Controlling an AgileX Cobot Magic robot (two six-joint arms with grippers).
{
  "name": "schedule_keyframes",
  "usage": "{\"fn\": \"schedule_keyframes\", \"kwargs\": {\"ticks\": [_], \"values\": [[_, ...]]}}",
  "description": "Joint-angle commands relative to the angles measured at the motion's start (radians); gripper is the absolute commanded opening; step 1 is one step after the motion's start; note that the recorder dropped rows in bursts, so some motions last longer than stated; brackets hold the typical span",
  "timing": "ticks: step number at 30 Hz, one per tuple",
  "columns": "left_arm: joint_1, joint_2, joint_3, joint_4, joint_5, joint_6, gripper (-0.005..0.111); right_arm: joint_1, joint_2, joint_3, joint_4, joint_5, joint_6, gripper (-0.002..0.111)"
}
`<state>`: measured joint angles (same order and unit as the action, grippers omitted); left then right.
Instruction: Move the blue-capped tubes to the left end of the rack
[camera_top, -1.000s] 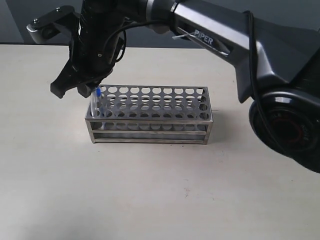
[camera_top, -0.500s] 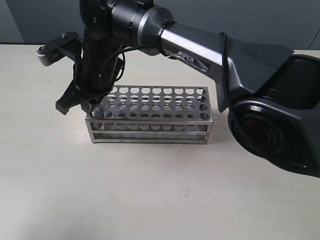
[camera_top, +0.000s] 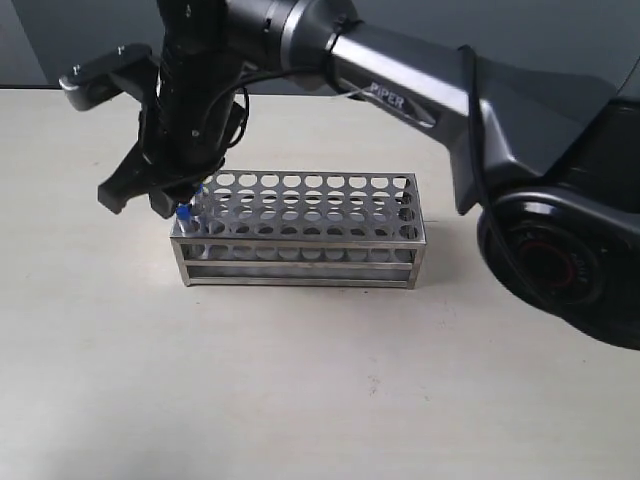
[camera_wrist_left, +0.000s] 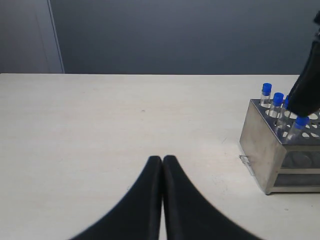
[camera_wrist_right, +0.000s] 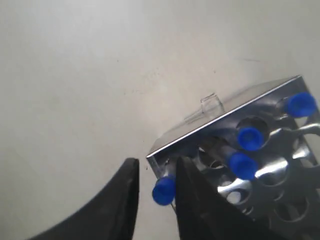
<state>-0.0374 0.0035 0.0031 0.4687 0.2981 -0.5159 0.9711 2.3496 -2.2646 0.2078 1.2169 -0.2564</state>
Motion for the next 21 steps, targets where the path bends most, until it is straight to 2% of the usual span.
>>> {"fn": "schedule_keyframes", "kwargs": {"ticks": [1,4,7,12,17,18,21], "values": [[-0.006,-0.004,-0.003,-0.002,-0.009,-0.001,0.001,-0.005,-0.125,-0.005,-0.052,0.004,0.005,0.020],[-0.006,-0.004,-0.003,0.000,-0.006,-0.001,0.001,-0.005,-0.217,-0.005,-0.121,0.004,0.017,0.020],[-0.006,-0.004,-0.003,0.000,-0.006,-0.001,0.001,-0.005,-0.411,-0.003,-0.246,0.004,0.041,0.020],[-0.006,-0.004,-0.003,0.000,-0.006,-0.001,0.001,-0.005,-0.615,0.036,-0.270,0.004,0.067,0.020],[-0.006,-0.004,-0.003,0.000,-0.006,-0.001,0.001,-0.005,-0.893,0.353,-0.349,0.004,0.193,0.020],[-0.006,-0.004,-0.003,0.000,-0.006,-0.001,0.001,-0.005,-0.969,0.439,-0.415,0.004,0.274,0.020],[-0.006,-0.004,-0.003,0.000,-0.006,-0.001,0.001,-0.005,-1.118,0.566,-0.465,0.004,0.392,0.020]]}}
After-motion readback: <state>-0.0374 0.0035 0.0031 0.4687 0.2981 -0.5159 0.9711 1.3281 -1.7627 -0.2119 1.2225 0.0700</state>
